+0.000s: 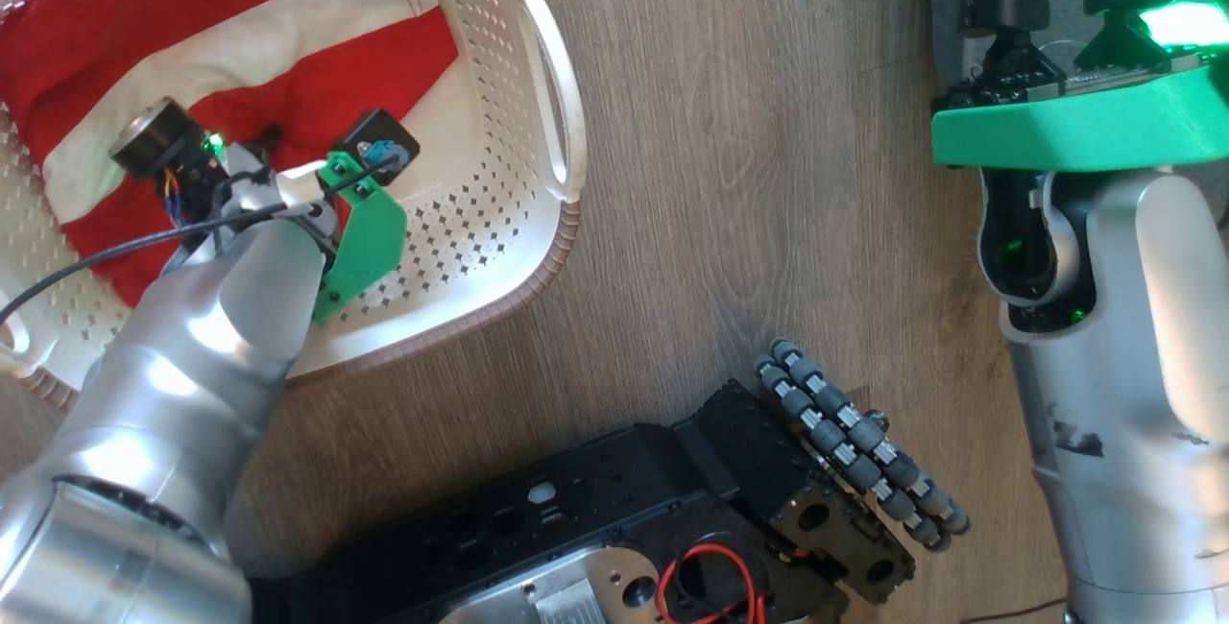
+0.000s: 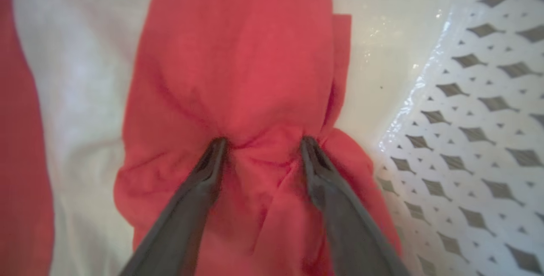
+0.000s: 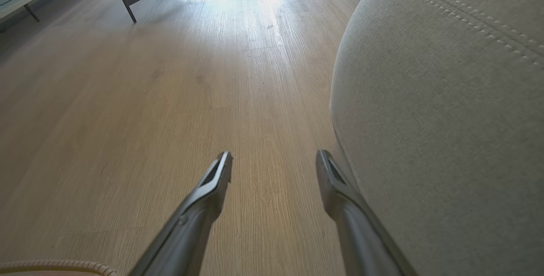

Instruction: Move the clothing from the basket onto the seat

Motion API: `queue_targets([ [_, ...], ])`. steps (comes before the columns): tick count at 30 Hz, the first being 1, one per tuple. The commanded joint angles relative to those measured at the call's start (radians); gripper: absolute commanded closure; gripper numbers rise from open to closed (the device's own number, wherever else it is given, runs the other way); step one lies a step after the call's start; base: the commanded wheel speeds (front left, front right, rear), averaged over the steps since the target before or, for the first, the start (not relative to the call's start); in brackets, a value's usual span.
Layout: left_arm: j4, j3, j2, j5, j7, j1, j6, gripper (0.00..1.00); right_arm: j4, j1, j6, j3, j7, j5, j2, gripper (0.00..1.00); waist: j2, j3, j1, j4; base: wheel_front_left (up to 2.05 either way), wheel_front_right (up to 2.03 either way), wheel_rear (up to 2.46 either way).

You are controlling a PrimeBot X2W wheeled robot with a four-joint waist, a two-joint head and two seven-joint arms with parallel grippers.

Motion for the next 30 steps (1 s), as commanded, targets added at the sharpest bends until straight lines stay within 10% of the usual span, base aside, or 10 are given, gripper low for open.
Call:
queue_targets([
  [1,0.021,0.022,0.075,-0.011,0.002,0.014,0.024,0.67,-0.033,0.037,0.007,0.012,-0.004,0.002,0.009,0.00,0.0000,-0.001,0.0001,-0.001,0.00,0.00,0.00],
  [2,0.021,0.024,0.076,-0.017,-0.003,0.014,0.022,1.00,-0.033,0.034,0.007,0.014,-0.004,0.002,0.009,0.00,0.0000,-0.002,0.0001,-0.002,0.00,0.00,0.00],
  [14,0.022,0.061,0.083,-0.093,-0.088,0.026,0.015,1.00,-0.022,-0.028,0.007,0.036,-0.004,0.005,0.009,0.00,0.0000,-0.046,0.0001,-0.030,0.00,0.00,0.00],
  [30,0.023,0.092,-0.040,-0.196,-0.239,0.101,-0.013,1.00,0.017,0.014,0.007,0.009,-0.004,-0.073,-0.019,0.00,0.0000,-0.287,0.0001,0.096,0.00,0.00,0.00],
])
